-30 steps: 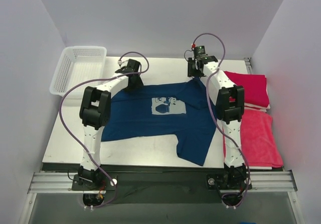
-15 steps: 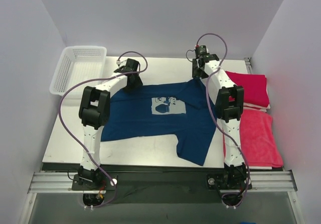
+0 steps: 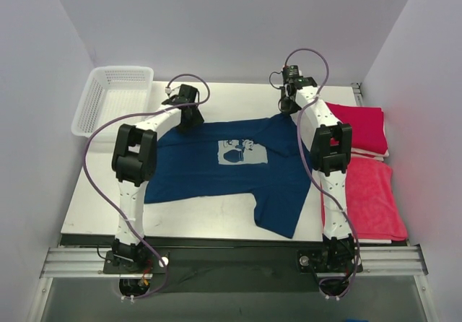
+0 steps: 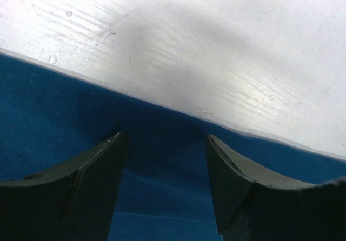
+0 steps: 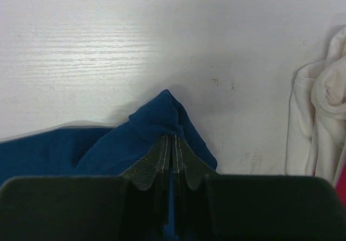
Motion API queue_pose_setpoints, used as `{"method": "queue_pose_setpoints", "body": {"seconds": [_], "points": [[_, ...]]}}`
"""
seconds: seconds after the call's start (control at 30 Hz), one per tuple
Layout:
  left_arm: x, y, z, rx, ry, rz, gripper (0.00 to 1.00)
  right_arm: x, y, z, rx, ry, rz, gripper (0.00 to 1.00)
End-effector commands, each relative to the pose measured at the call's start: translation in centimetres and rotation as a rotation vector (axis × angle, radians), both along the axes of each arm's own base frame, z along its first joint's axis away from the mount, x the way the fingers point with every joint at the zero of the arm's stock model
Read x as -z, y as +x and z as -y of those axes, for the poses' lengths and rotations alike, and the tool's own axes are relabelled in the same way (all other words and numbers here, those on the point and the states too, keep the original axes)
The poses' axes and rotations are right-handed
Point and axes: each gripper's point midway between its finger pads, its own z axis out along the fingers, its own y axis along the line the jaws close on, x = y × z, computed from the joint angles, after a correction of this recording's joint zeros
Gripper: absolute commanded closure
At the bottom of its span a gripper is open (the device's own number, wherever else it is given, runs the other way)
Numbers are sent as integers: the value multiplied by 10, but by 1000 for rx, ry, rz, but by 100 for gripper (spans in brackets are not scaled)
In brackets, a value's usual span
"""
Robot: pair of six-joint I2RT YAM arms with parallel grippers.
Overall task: Fold and stack the t-shirts
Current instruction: Fold the flattened tshirt in 1/3 of the way
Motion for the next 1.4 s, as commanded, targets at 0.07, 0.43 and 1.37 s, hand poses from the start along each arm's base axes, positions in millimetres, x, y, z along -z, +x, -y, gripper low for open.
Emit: {"method": "queue_pose_setpoints", "body": {"seconds": [0.07, 0.43, 1.37], "points": [[28, -25, -28, -58, 4, -123, 34, -7, 3, 17, 78, 26, 5, 100], [50, -37, -42, -106, -63, -200, 43, -25, 16, 45, 232, 169, 79, 100], [52, -36, -45, -127, -94, -216, 46, -65, 17, 75, 500, 328, 276, 66]]}}
